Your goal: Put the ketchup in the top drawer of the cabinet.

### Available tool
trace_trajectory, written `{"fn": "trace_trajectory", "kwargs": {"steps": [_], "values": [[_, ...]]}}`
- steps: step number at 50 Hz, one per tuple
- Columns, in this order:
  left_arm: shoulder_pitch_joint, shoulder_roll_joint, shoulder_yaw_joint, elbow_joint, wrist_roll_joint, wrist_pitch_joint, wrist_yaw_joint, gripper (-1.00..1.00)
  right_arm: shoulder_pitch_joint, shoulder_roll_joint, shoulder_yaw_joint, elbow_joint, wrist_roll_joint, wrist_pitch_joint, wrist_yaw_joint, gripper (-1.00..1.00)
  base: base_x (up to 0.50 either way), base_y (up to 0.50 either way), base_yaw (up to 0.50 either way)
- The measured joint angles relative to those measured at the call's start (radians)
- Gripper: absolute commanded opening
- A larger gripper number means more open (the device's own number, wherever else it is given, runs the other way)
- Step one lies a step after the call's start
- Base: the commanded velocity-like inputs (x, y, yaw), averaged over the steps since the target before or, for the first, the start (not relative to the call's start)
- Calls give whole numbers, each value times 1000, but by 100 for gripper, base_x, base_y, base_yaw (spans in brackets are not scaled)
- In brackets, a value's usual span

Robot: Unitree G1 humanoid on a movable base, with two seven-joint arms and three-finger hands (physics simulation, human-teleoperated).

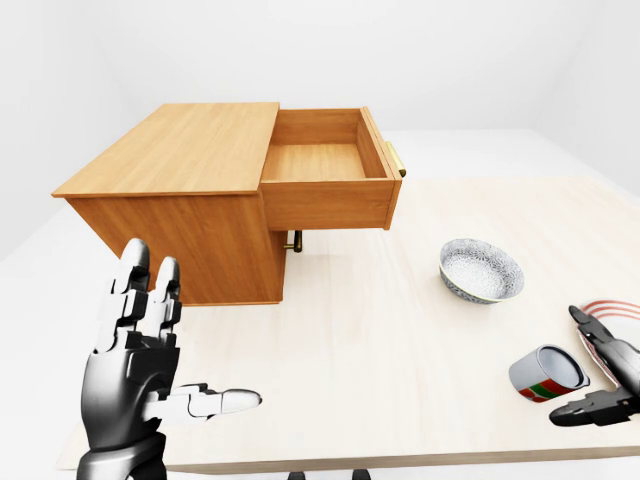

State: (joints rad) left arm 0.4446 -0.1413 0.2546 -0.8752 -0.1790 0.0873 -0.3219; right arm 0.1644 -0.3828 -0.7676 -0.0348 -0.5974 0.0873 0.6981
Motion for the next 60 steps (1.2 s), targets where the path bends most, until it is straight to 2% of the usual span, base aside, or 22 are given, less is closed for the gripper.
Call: {"fn": "trace_trajectory", "kwargs": {"steps": [33, 34, 36, 60], "values": [[-4, 0, 5, 1, 1, 0, 6, 100, 5, -4, 45, 59, -47, 0, 0, 100, 0, 0, 0], [-4, 0, 5, 1, 1, 0, 7, 100, 5, -3, 47, 60, -48, 0, 0, 23, 0, 0, 0], [-5, 0, 5, 0, 2, 0, 7, 100, 7, -2, 49, 61, -49, 0, 0, -100, 0, 0, 0], [-7, 6, -9, 10, 13, 0, 15, 100, 23, 16, 70, 70, -41, 0, 0, -100, 0, 0, 0]]}}
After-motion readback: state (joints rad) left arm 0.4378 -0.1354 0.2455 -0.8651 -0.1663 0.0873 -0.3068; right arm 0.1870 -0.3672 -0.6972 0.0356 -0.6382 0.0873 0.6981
